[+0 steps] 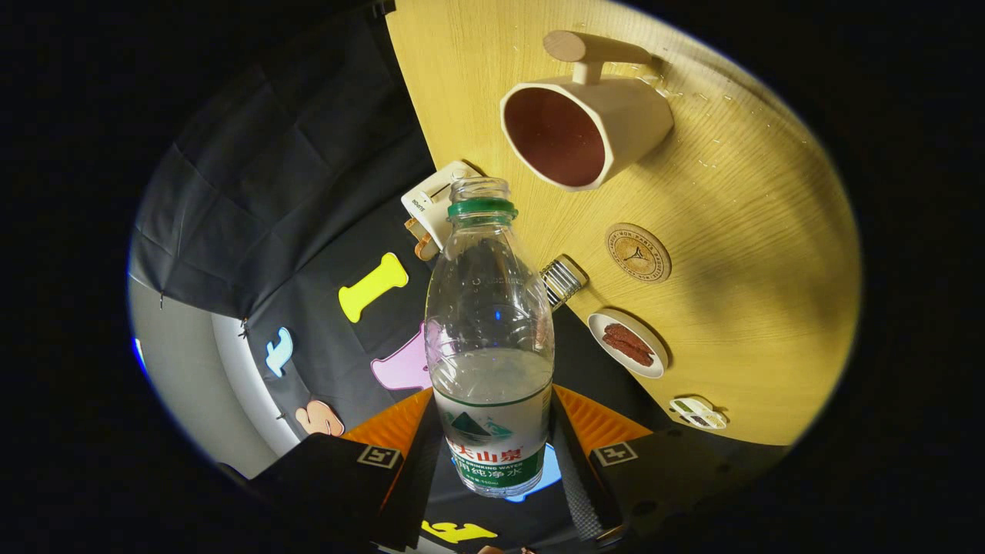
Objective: Take the bottle from table, then pour the juice into the cup, finally place the bottle on the coaster
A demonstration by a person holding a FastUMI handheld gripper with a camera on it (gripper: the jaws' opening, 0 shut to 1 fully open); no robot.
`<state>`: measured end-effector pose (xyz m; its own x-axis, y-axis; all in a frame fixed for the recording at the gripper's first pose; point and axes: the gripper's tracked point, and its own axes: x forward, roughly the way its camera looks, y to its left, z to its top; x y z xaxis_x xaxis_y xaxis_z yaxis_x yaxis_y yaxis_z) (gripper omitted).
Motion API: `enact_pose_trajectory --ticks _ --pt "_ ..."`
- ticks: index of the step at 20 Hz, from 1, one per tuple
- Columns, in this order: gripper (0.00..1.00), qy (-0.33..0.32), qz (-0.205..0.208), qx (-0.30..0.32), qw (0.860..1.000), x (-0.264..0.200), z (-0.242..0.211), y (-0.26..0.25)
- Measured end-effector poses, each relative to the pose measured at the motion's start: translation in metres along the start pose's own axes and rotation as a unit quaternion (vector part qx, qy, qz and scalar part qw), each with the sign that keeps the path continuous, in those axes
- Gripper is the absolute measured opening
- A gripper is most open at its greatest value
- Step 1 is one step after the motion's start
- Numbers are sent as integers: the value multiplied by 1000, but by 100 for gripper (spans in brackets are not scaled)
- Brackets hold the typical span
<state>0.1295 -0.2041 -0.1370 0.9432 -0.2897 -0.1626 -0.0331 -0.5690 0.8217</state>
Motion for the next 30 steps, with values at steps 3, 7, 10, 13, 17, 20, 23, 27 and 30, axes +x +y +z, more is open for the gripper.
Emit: enact_pose_trajectory --ticks 3,7,10,13,17,20,23,27,30 --pt "75 2 -3 -54 999 -1 1 -7" --pt "75 6 -8 -153 988 -2 6 -15" --pt "75 5 -10 -263 965 -1 9 -17" --pt "75 -22 -9 -398 917 1 22 -14" --pt "75 -47 -11 -555 830 1 30 -7" --pt "75 -57 -14 -671 740 4 27 -2" --pt "75 -62 -20 -773 631 12 15 0" --pt "76 -83 -21 -869 488 36 1 -2" --pt "76 -109 -2 -907 406 54 -12 -1"
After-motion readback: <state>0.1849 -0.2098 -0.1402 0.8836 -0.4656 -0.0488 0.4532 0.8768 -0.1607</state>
